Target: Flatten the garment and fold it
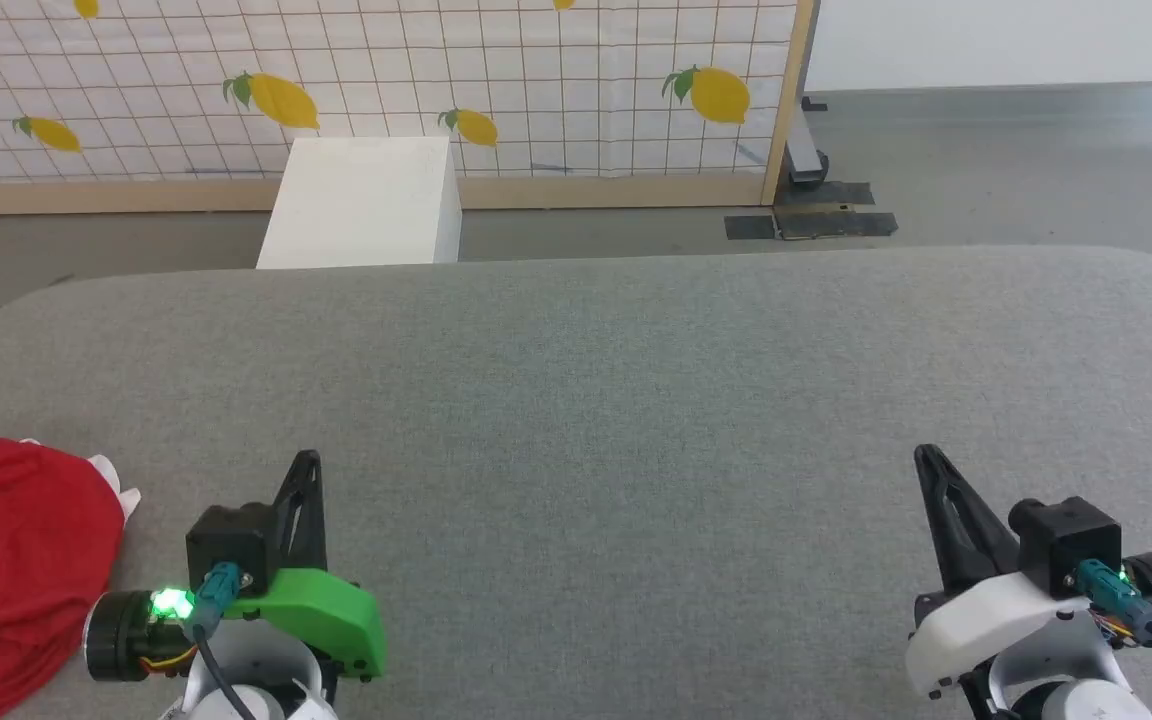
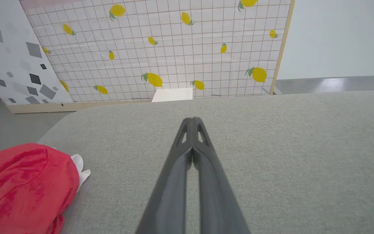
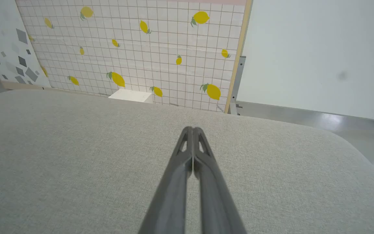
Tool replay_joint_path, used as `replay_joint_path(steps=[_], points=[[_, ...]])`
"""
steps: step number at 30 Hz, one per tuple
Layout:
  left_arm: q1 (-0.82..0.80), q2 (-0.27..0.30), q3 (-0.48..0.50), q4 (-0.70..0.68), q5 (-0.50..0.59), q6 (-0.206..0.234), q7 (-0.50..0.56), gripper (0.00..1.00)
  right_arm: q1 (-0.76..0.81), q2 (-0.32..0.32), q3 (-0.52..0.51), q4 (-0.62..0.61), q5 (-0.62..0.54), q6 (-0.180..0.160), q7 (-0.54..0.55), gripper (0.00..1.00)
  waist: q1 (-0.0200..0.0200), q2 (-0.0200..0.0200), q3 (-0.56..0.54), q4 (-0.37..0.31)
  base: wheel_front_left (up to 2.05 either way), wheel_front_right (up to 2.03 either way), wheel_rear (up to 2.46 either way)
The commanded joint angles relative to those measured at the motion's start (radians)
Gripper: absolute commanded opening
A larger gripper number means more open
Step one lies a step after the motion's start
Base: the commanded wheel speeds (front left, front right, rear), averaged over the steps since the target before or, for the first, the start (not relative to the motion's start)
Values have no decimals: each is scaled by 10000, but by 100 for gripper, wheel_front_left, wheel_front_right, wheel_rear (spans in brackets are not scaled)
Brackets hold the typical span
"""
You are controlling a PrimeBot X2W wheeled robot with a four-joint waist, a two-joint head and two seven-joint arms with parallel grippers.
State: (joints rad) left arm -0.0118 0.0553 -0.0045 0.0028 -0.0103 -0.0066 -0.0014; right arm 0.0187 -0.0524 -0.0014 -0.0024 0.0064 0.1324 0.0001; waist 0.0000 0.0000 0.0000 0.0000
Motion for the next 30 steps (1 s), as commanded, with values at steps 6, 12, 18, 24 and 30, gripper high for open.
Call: replay_joint_path(steps=[6, 12, 18, 24, 30], points=[[118, -51, 45, -28, 103, 66, 14, 0, -187, 22, 14, 24, -64, -17, -1, 0, 0, 0, 0, 0, 0, 0, 0], [118, -51, 45, -28, 103, 66, 14, 0, -187, 22, 14, 24, -64, -17, -1, 0, 0, 0, 0, 0, 0, 0, 0], [-2, 2, -20, 3, -13, 1, -1, 100, 5, 0, -2, 0, 5, 2, -1, 100, 0, 0, 0, 0, 0, 0, 0], [-34, 0, -95, 71, -86, 68, -77, 100, -6, -1, -21, 20, 46, 1, -68, 100, 0, 0, 2, 16, 0, 0, 0], [-101, -1, -179, 203, -190, 170, -205, 100, -24, 0, -59, 66, 60, 0, -167, 100, 0, 0, 3, 140, 0, 0, 0]])
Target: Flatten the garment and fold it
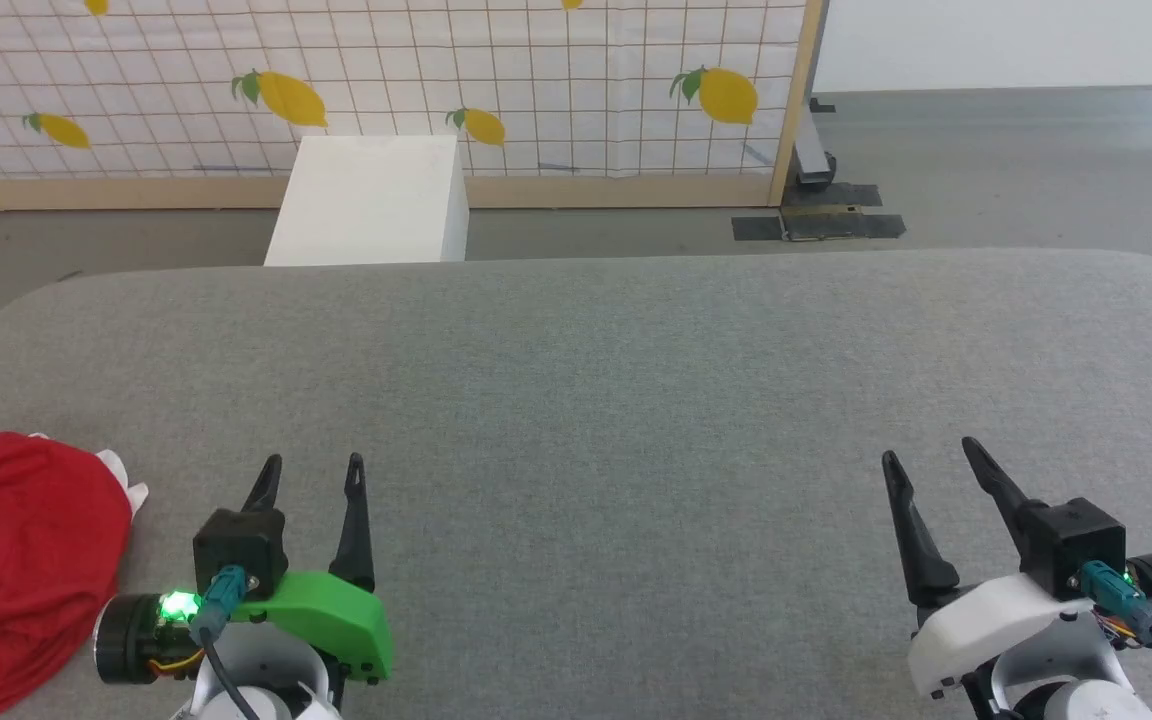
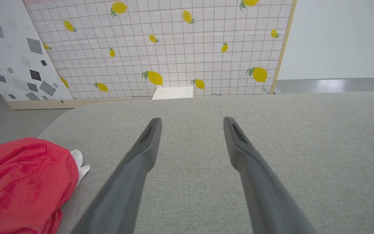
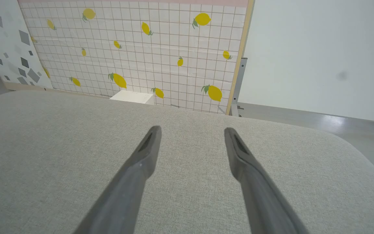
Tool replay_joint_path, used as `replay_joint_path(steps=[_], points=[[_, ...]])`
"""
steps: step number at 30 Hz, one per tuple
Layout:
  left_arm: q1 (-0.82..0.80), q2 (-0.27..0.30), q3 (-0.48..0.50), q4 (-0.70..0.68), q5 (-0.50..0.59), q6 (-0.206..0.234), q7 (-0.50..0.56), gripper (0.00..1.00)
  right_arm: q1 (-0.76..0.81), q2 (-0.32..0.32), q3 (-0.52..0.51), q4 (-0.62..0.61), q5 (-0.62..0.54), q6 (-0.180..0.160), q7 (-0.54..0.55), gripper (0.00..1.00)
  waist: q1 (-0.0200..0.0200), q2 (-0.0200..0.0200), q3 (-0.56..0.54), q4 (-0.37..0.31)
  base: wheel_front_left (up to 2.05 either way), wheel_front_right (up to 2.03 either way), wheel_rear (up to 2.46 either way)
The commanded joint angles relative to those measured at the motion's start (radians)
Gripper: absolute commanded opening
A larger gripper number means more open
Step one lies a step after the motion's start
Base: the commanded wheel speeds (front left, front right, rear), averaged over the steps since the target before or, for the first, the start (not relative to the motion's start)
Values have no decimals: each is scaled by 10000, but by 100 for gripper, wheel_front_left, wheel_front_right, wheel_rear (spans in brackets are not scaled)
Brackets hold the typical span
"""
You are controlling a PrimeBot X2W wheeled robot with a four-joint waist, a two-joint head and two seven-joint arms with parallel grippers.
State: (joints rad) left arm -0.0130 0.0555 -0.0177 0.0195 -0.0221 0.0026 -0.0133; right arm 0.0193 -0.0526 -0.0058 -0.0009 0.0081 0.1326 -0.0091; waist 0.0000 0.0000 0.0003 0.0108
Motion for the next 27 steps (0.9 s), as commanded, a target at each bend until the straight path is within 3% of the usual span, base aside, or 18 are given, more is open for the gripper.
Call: replay_joint_path(steps=[1, 27], points=[[-99, -2, -56, 56, -87, 93, -105, 100, -32, 2, -19, 58, 40, -2, -88, 100, 0, 0, 0, 63, 0, 0, 0], [-127, 95, -117, 382, -574, 629, -651, 100, -178, 7, 60, 286, 249, -6, -499, 100, 0, 0, 20, 1714, 0, 0, 0]])
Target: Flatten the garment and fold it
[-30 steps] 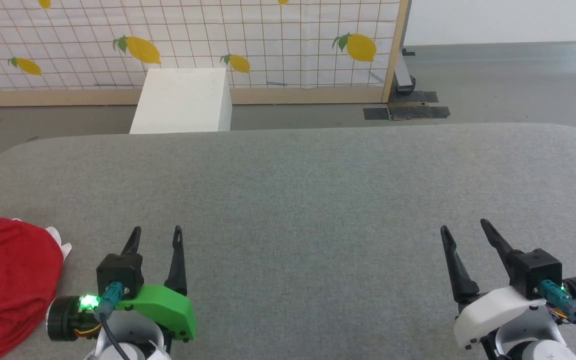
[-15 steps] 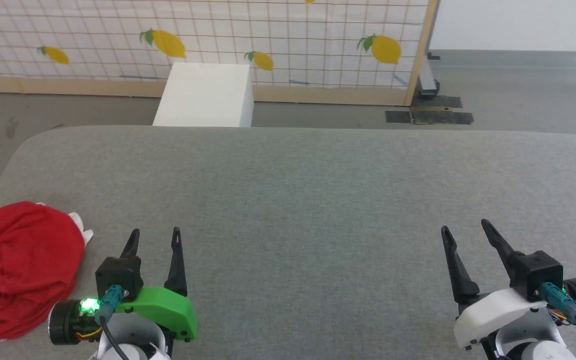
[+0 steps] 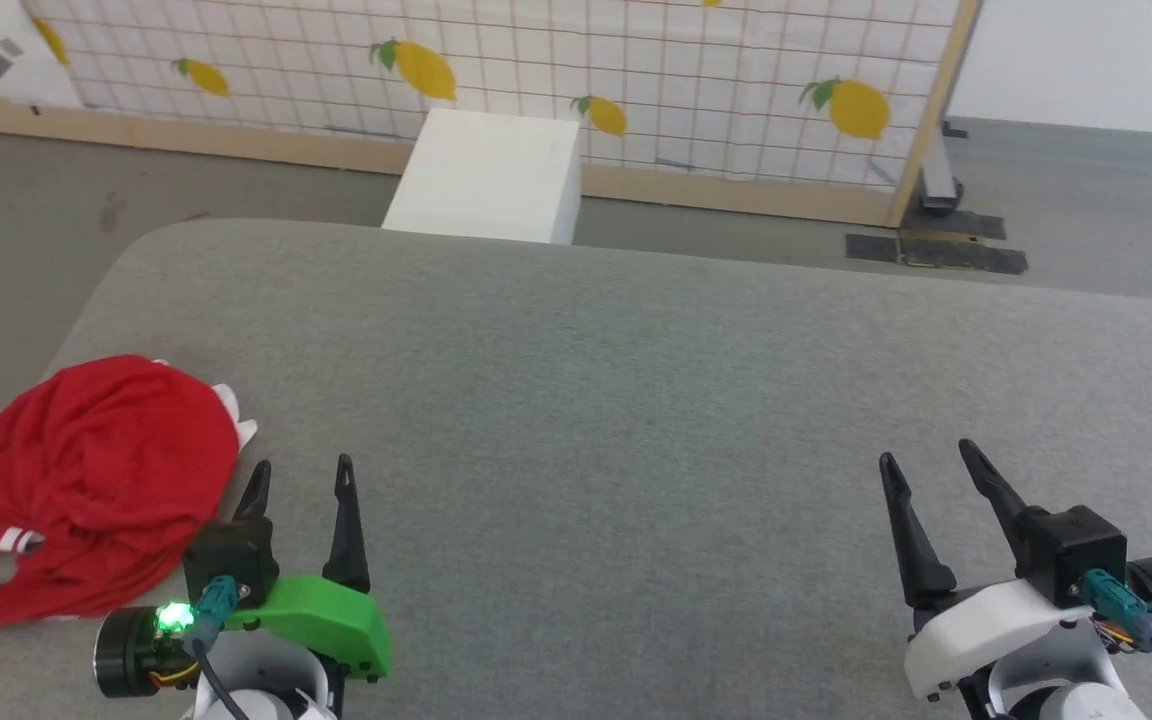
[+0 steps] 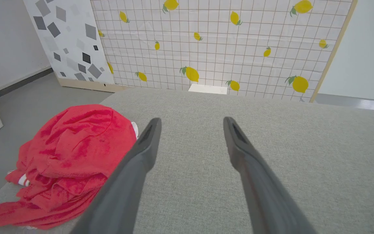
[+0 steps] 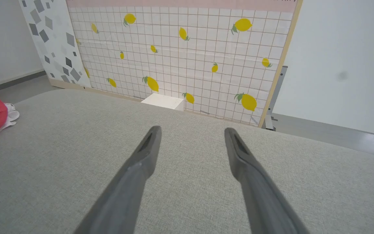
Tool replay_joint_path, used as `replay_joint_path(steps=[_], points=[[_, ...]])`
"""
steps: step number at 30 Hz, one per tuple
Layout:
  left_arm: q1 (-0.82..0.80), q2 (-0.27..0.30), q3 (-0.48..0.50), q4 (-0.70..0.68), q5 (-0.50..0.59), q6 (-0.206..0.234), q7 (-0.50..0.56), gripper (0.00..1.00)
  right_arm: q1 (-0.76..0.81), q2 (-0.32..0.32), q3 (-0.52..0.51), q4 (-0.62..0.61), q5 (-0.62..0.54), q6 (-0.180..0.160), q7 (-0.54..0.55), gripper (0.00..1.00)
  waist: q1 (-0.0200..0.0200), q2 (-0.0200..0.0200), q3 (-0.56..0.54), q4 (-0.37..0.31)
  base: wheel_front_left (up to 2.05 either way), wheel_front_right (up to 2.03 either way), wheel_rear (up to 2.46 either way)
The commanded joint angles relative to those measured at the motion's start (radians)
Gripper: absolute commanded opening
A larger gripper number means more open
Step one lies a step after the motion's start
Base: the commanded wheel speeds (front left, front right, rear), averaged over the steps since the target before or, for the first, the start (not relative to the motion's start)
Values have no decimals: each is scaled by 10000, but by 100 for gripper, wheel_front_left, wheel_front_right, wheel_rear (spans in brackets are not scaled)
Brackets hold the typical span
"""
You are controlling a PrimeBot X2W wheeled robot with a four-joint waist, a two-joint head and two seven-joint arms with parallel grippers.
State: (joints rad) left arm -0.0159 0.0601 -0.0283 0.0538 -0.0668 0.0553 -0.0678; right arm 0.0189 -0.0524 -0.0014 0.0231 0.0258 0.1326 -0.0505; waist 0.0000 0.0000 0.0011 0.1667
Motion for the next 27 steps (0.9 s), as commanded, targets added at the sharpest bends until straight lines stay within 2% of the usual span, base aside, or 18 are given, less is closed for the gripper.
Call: replay_joint_path(steps=[1, 27], points=[[-96, 50, -11, 43, -145, 120, -124, 100, -181, 5, 23, 54, 81, -6, -99, 100, 0, 0, 15, 207, 0, 0, 0], [51, 93, 68, 188, -577, 612, -656, 100, -380, 10, 221, 349, 286, -10, -543, 100, 0, 0, 72, 1550, 0, 0, 0]])
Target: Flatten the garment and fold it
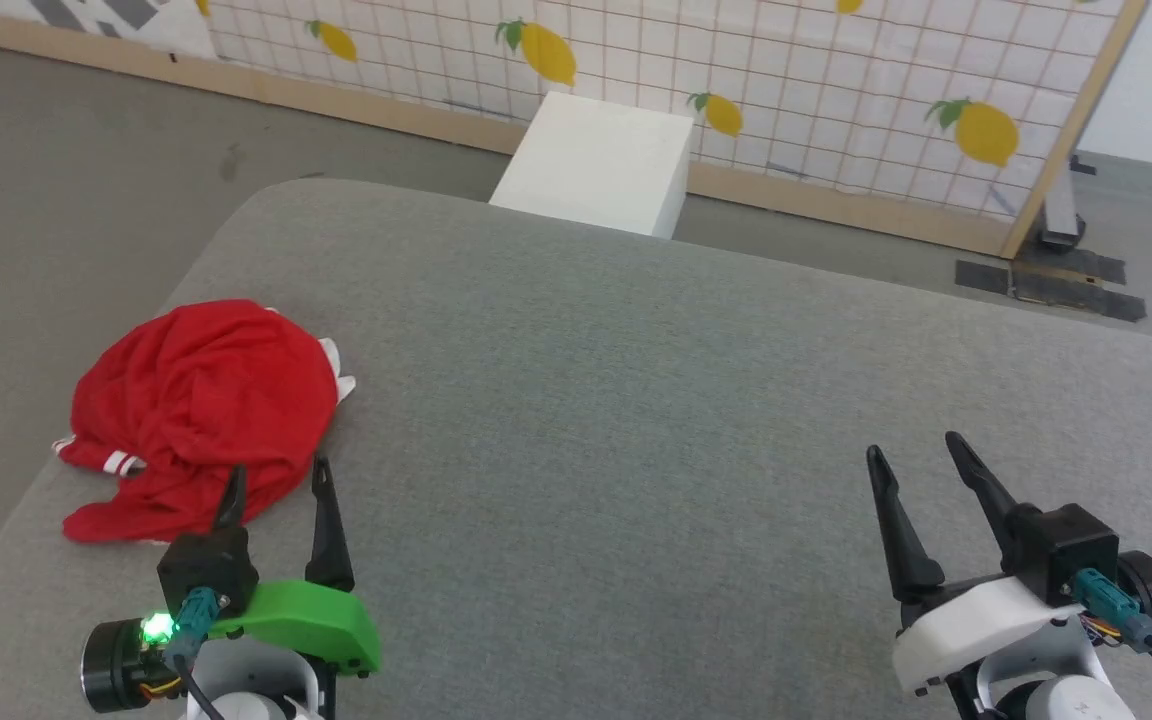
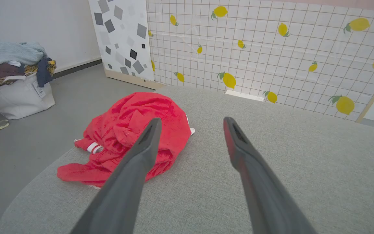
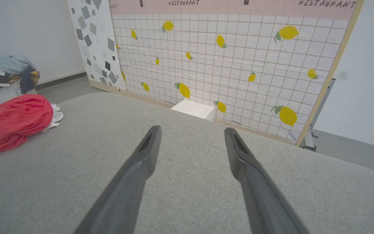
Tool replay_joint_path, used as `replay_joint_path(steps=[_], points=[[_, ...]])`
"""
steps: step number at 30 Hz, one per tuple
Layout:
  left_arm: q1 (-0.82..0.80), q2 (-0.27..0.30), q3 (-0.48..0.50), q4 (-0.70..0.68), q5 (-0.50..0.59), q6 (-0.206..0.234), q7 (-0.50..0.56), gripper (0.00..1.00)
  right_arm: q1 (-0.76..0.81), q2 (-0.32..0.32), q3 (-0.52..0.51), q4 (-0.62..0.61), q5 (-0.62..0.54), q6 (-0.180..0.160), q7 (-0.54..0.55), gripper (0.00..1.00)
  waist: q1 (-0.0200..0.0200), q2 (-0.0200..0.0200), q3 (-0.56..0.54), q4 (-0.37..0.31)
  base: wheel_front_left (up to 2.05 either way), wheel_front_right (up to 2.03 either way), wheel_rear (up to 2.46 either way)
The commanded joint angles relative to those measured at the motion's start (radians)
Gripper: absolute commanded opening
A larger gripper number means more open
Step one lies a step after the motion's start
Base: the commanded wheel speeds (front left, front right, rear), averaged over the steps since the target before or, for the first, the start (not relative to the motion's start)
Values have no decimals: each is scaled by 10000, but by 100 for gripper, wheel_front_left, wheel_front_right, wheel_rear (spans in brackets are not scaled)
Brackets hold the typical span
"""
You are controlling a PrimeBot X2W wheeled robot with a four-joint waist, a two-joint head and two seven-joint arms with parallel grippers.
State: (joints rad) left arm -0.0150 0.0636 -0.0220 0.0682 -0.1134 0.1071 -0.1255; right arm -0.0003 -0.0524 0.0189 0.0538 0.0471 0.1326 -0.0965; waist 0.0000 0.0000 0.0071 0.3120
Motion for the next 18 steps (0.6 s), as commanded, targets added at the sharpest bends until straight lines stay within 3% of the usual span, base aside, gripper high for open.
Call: replay_joint_path(steps=[1, 18], points=[[47, 59, 15, 58, -132, 114, -102, 100, -195, 11, 33, 54, 80, -10, -100, 100, 0, 0, 13, 157, 0, 0, 0], [154, 100, 131, 249, -373, 438, -452, 100, -295, 14, 218, 258, 230, -12, -387, 100, 0, 0, -21, 1071, 0, 0, 0]])
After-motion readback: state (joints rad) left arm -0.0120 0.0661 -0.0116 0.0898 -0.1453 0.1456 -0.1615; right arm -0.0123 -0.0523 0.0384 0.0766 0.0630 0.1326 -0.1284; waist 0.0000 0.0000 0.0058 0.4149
